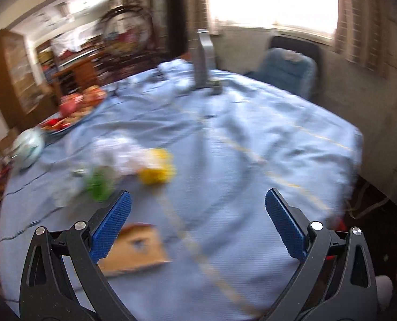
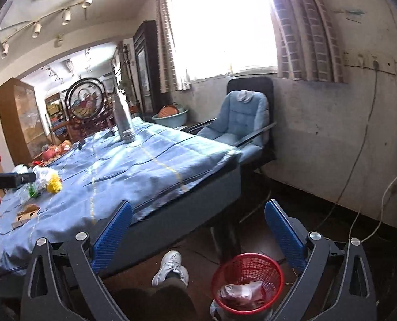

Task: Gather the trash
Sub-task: 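Move both tools back from the wastebasket to the table, then reach the right tool to the yellow pom-pom and grasp it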

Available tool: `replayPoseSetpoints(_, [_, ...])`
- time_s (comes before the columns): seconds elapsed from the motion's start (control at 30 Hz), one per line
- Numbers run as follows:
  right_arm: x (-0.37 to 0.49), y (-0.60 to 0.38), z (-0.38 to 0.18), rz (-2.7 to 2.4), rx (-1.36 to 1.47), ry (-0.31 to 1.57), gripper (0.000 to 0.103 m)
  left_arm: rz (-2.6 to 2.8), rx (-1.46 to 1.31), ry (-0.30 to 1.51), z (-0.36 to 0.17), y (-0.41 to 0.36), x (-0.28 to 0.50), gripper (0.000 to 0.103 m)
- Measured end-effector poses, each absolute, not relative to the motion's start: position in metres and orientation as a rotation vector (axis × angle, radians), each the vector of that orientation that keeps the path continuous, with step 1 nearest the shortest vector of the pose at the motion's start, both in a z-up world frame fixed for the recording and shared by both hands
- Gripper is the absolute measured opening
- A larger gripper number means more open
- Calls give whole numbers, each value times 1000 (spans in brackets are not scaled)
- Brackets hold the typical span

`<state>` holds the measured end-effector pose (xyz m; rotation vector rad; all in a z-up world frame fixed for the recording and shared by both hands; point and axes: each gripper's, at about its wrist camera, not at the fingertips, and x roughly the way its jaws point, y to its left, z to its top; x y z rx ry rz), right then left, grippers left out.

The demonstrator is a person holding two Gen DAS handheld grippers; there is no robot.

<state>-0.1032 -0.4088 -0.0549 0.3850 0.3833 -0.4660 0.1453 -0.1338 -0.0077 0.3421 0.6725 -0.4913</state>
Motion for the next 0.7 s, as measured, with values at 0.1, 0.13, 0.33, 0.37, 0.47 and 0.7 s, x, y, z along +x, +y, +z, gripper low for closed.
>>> replayPoseSetpoints(0.1, [-90,-396,-55,-436,358,409,97,-405,337,712,-10,-104,179,96])
replayPoseSetpoints(0.13, [-85,-392,-54,-430,348,416,97,-382,336,723,-11,-96,188,96])
replayPoseSetpoints(0.33, [-61,-374,-53,-393,308,449,97,-273,250,874,-31,-52,259,96])
replayPoseSetpoints(0.37, [-58,-372,-53,-387,305,454,97,-268,237,896,-36,-51,268,96])
replayPoseSetpoints(0.47, [-49,-368,-52,-378,294,467,97,-236,231,934,-48,-47,288,96])
replayPoseSetpoints(0.7, [-31,-358,-43,-352,256,479,97,-111,248,900,-52,-6,313,96])
